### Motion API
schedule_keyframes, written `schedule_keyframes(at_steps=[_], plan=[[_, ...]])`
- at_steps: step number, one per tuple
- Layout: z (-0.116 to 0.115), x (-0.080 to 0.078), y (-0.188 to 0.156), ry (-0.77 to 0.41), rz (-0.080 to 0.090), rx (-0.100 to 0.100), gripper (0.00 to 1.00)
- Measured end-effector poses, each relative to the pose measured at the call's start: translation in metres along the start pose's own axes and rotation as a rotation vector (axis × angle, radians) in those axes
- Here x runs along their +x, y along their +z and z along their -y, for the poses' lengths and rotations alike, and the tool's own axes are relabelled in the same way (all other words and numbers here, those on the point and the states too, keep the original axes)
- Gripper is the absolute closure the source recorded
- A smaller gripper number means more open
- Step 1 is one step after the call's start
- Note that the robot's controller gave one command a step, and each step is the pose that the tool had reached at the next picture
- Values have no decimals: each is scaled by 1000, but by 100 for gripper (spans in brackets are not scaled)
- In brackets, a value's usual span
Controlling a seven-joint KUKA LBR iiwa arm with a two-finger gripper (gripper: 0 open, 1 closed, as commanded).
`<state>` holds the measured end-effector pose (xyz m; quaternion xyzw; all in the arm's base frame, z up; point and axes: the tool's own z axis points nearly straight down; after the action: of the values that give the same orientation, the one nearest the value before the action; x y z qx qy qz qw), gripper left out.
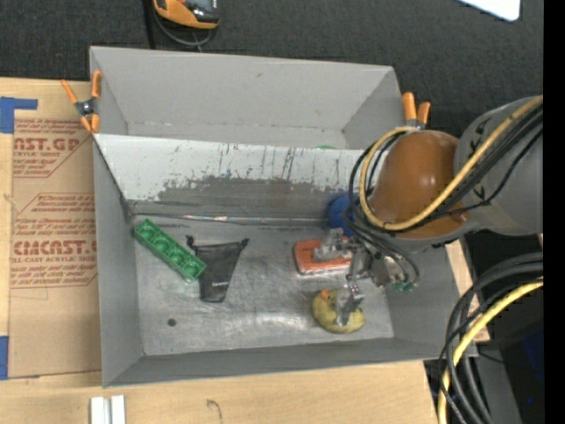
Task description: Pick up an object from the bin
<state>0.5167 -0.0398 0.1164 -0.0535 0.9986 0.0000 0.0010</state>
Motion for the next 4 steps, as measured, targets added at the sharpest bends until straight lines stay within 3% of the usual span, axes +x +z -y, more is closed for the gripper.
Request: schedule_keyframes(at_steps=[1, 2, 4], plan=[[18, 3, -2, 39, -10, -1, 0], [1, 7, 32, -398, -6, 5, 100], [0, 7, 31, -399, -5, 5, 100]])
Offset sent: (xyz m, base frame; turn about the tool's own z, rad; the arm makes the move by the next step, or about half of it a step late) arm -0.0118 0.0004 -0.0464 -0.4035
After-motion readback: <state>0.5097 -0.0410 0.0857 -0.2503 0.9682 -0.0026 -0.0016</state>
